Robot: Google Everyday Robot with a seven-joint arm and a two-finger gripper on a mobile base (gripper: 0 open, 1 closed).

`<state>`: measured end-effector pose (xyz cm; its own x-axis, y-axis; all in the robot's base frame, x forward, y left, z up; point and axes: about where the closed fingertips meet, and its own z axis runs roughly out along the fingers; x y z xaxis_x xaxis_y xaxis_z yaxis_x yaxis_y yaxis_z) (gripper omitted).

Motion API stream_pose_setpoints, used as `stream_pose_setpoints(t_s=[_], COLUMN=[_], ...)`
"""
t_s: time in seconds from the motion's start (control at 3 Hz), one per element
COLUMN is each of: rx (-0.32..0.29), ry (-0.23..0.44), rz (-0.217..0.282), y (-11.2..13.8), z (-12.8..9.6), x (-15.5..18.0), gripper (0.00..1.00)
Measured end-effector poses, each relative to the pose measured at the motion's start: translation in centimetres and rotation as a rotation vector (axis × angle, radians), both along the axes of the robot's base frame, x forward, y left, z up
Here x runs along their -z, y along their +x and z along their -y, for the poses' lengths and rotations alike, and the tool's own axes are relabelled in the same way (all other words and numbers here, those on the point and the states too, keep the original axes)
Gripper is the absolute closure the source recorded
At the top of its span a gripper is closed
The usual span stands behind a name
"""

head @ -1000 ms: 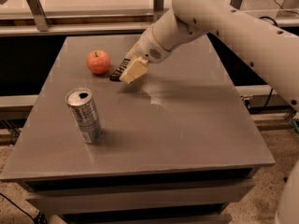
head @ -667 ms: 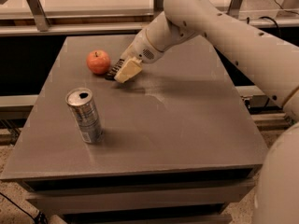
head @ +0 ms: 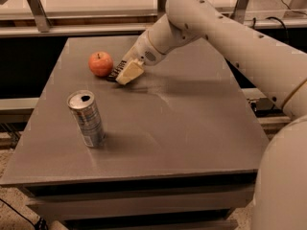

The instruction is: Move rxbar chocolate near apple

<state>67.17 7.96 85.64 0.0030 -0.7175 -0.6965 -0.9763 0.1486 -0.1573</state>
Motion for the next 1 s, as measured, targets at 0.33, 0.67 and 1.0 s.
stream_pose_setpoints(t_s=[0.33,0.67,1.0], rx=[-0.003,-0.007,-0.01], ry=[0.0,-0.001,-0.001], rz=[-0.003,-0.006,-0.008], y=[-0.05,-0.09,-0.14], z=[-0.2,-0.38,-0.58], x=[0.18,0.34,0.52], gripper=[0.58,0.35,0.12])
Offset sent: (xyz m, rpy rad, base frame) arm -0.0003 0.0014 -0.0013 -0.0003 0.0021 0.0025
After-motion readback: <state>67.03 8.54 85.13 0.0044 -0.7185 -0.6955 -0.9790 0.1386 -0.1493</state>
